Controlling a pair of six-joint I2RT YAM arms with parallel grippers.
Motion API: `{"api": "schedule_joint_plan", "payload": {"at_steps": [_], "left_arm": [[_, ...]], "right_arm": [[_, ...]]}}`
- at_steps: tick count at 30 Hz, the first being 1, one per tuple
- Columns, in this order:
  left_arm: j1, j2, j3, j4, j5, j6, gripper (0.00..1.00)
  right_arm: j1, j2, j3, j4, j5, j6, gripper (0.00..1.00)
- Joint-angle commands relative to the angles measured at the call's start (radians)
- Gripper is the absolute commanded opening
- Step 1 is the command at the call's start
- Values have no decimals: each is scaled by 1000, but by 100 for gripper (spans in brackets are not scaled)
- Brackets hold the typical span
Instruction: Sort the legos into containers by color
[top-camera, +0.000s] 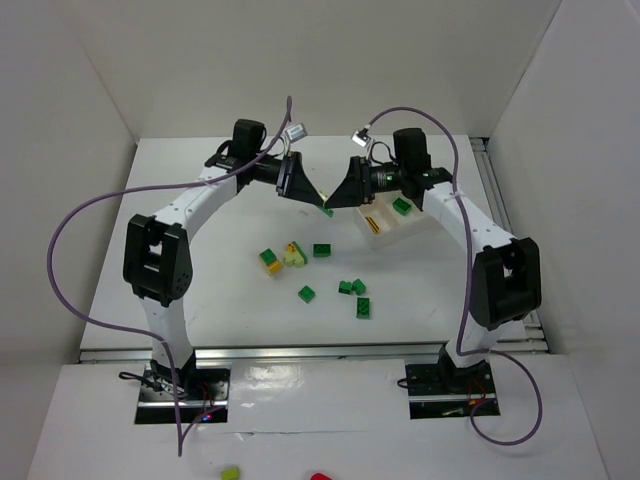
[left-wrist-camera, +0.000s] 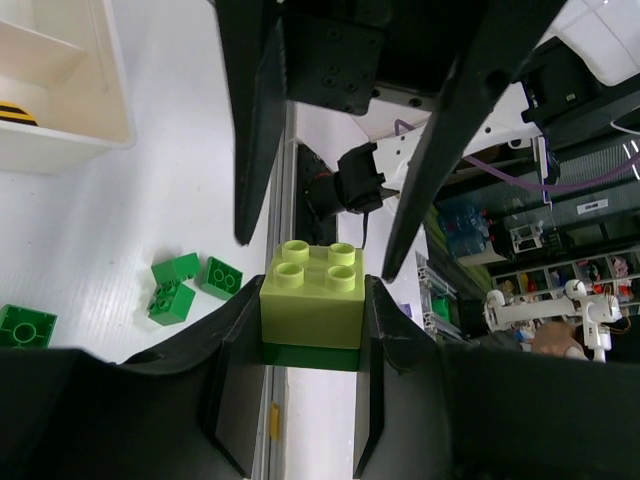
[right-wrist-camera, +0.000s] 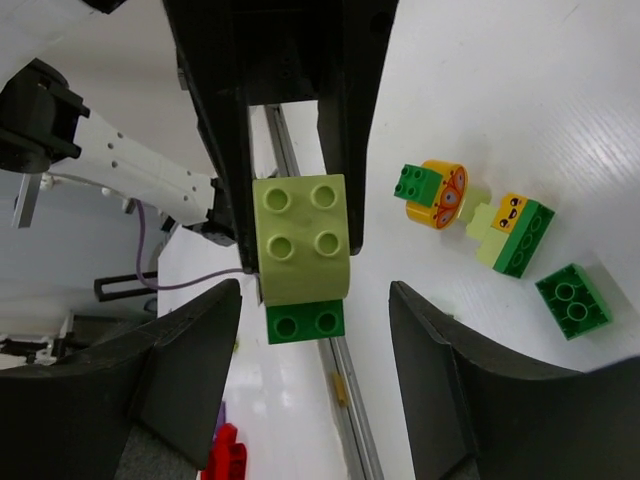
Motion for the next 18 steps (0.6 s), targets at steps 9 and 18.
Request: {"api": "schedule_joint_plan", "payload": {"at_steps": [9,18], "left_arm": [[-3,38,91,26,48,16,0],[-3,29,91,68,28,-33,0]], "right_arm": [[44,64,86,-53,-39,-85,64],[53,55,47,-4,-14,-50,10]]}}
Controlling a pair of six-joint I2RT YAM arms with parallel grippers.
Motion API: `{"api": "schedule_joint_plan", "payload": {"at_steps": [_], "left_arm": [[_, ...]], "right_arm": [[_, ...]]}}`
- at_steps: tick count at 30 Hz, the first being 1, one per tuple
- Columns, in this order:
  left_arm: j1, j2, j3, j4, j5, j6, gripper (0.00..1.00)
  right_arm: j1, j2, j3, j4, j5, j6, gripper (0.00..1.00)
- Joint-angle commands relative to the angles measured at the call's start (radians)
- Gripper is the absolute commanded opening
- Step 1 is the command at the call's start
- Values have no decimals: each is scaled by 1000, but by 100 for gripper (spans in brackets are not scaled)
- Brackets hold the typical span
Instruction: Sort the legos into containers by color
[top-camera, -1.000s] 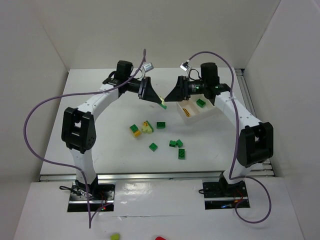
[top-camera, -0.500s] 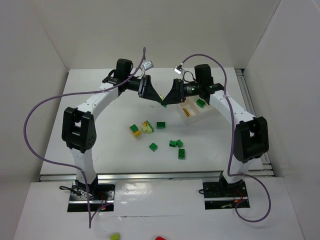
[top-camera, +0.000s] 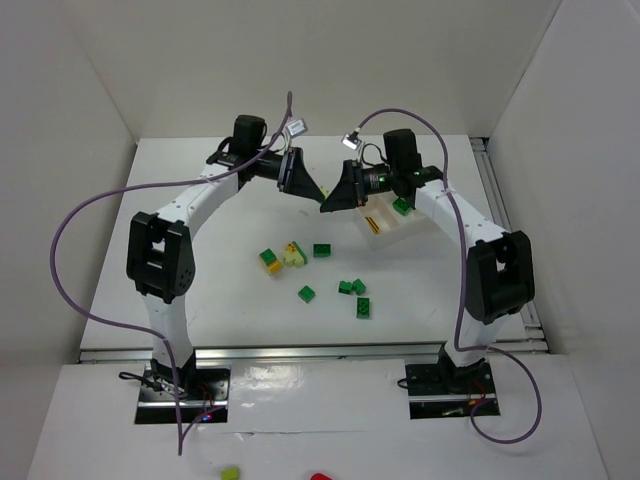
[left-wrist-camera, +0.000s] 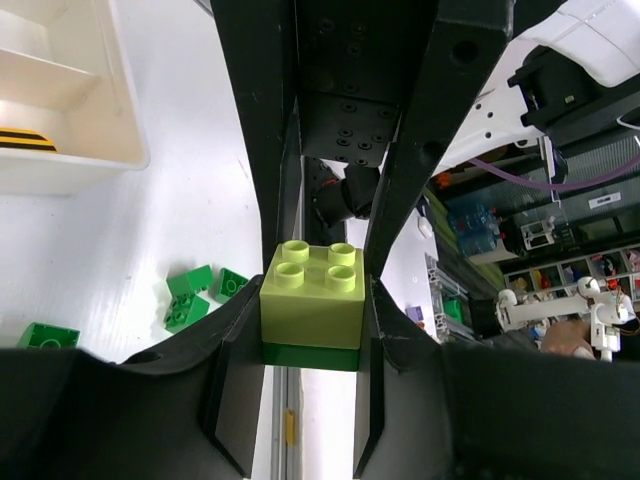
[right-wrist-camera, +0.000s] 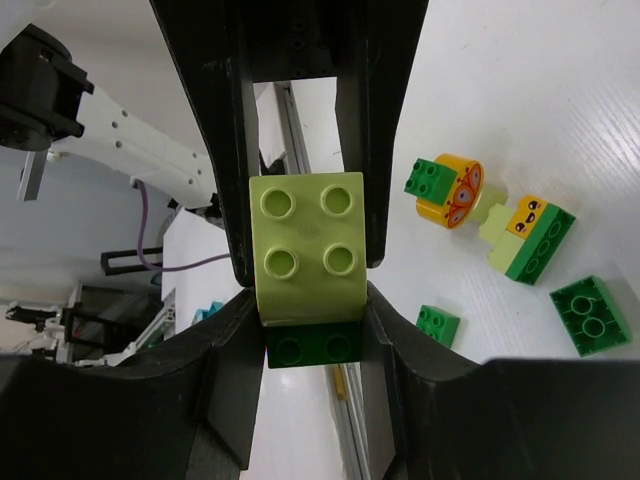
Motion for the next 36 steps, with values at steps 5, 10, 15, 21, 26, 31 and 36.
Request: {"api": "schedule_joint_plan", "payload": {"at_steps": [5,10,15,21,26,31,36], "left_arm": [[5,-3,-5,195,-4,-162,0],[25,-3,-57,372,-13,-311,0],[25,7,-66,464,-24,-400,0],[34,8,-66,443,-36,-401,0],[34,18,-66,436,-47,-399,0],[45,18,-66,470,-47,-420,0],[77,18,-57,519,-36,-456,0]], "right_arm": [[48,-5,57,-147,127,-136,9],[68,-7,70,-263,267,-186,6],[77,-36,50,-276,356,-195,5],[77,-36,41,-336,373,-226,2],[77,-36,30,-356,422,-246,2],[77,-45,30,-399,432,-264,2],[77,-45,12,-440,459,-296,2]]}}
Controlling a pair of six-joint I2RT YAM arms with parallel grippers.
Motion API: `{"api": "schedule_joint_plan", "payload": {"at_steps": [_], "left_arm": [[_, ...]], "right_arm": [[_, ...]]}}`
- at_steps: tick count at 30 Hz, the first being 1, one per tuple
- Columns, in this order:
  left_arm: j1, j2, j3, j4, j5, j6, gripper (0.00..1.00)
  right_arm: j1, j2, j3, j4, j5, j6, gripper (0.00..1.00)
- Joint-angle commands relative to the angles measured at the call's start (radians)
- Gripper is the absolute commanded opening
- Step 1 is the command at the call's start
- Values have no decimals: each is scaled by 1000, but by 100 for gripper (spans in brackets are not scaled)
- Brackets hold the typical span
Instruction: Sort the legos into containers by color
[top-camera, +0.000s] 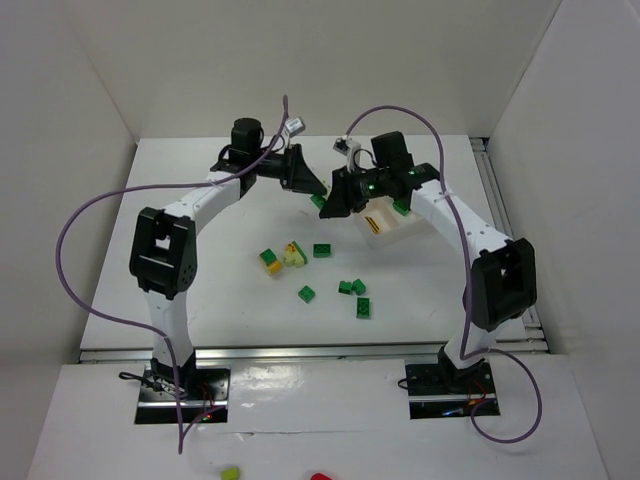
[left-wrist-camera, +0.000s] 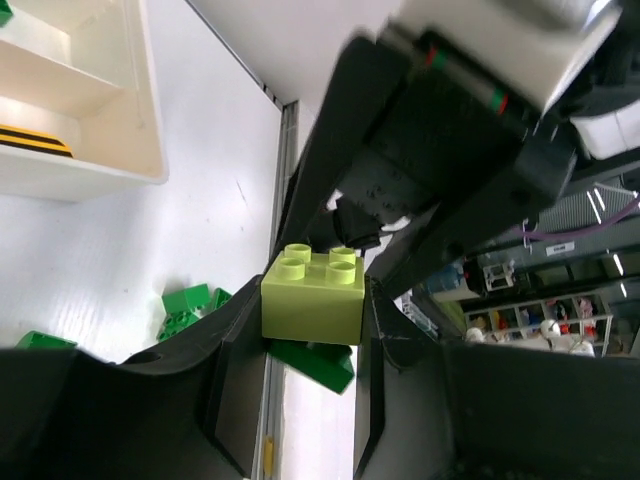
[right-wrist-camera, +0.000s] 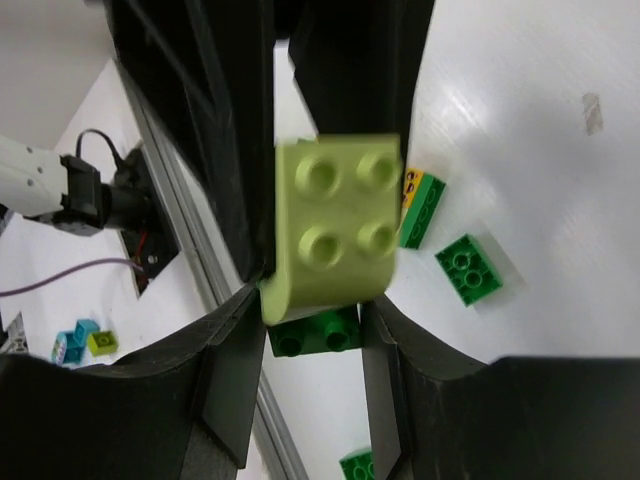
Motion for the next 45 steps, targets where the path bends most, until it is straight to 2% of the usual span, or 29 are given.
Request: {"api": "schedule_joint_plan", "payload": {"at_steps": [1,3,7,12,13,14,15,16,18,22,25,30,34,36,37,40,41,42,45], "left_arm": [[59,-15,50,123,-9,-107,0],[68,-15,63,138,9,-107,0],[86,-15,93,41,9,-35,0],[116,-34,61,14,-33,-16,0],[116,-34,80,-32,-49,16,0],[116,-22,105,-177,-69,62,0],[116,-9,131,-243,-87,108,0],[106,11,174,-296,-114,170,0],[94,11,183,-345,-144,183,0],[57,20,251,-512,-321,298,0],[28,43,286,-612,-392,333,0],[-3,61,266,-612,-402,334,0],[-22,83,266,-612,-402,334,0],[-32,92,277,-612,-402,334,0],[-32,92,277,-612,-402,334,0],[-32,101,298,-621,-392,334,0],[-32,101,298,-621,-392,334,0],[-32,101,298,-621,-392,334,0],[-32,101,298,-632,-403,334,0]], "right_arm": [[12,-7,-46,-226,105,-62,2],[12,-16,-46,-226,95,-62,2],[3,-25,-69,-226,95,-62,2],[-29,-51,-89,-226,178,-47,2],[-30,-62,-100,-215,210,-29,2],[-54,-76,-118,-174,311,2,2],[-65,-88,-119,-149,356,32,2],[-65,-97,-119,-137,423,84,3],[-76,-110,-119,-114,631,140,3],[-114,-131,-120,-46,895,323,3],[-170,-127,-120,-11,951,358,4],[-180,-27,-68,-16,1014,339,6],[-238,34,-48,13,1039,339,7],[-247,45,-48,41,993,317,11],[-256,56,-48,56,979,316,20],[-257,102,-13,43,970,307,35],[-257,111,-13,43,970,307,52],[-257,111,-13,43,956,307,59],[-257,111,-13,43,944,307,74]]}}
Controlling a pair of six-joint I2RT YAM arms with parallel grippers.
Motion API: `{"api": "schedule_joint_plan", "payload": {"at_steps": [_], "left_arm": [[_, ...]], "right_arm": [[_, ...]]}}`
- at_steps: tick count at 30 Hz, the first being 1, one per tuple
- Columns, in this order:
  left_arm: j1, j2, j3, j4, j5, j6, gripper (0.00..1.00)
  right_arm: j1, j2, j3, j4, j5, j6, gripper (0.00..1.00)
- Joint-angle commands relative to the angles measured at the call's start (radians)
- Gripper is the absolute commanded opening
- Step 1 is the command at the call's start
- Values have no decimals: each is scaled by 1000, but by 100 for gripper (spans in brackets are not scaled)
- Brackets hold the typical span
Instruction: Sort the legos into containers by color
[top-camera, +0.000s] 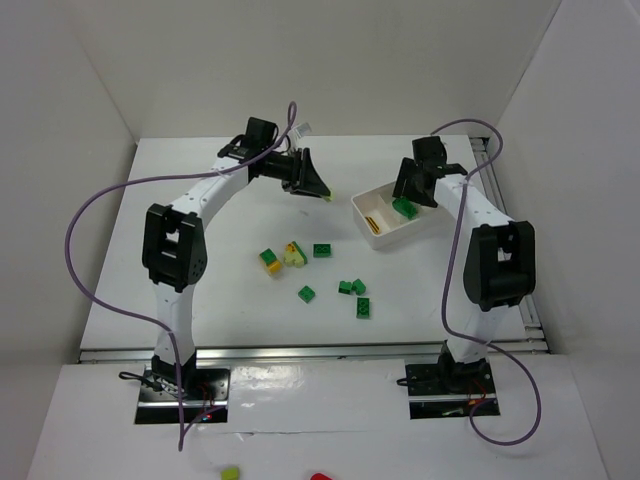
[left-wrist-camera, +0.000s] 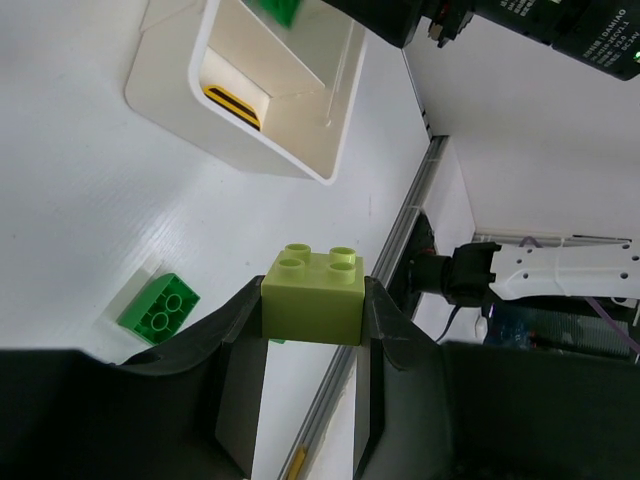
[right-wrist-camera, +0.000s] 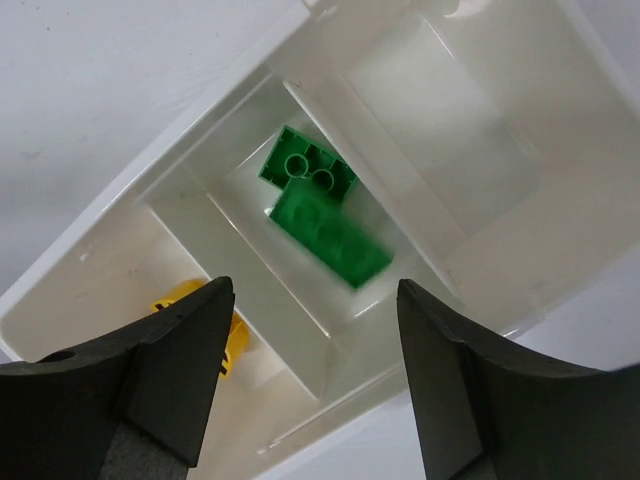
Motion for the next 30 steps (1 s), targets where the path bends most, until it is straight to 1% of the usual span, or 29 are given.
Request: {"api": "schedule_joint_plan", "payload": {"at_steps": [1,5,6,8,9,10,11,13,16,18,20,22,24,25,28,30], "left_arm": [[-1,2,40,-3,-8,21,0],[-1,-7,71,-37,-20,41,0],[10,-7,81,-48,-20,41,0],[22,-16,91,-62,-29,63,0],[22,-27,91,-62,-29,63,0],[33,-36,91,-62,-43,63,0],[42,-36,80,-62,-43,63,0],[53,-36,80,-80,-57,63,0],[53,-56,68,-80,-83,72,0],[62,-67,58,-80,-92,72,0],[71,-76,49,-80,-101,72,0],[83,-76,49,-80,-102,72,0],[103,-85,49,-80,-114,81,0],[104,-85,49,-91,-114,81,0],[159,-104,49,-91,-125,81,0],[197,-113,49,-91,-125,81,0]], "right_arm": [[4,-11,35,43,-13,-8,74],[4,-98,-15,73,-56,-17,74],[15,-116,-49,84,-118,-33,74],[24,-158,-87,99,-181,-66,74],[53,-158,-101,99,-216,-82,74],[63,-167,-113,112,-302,-97,80],[63,-158,-124,112,-341,-108,81],[93,-149,-147,121,-417,-108,82],[139,-120,-158,159,-480,-108,82],[168,-89,-158,170,-490,-99,82],[205,-52,-132,170,-529,-99,80],[230,20,-83,159,-548,-99,80],[262,79,-40,159,-609,-99,78],[273,90,-5,184,-632,-99,78],[302,120,58,274,-717,-45,78],[302,149,96,288,-740,-10,78]]}}
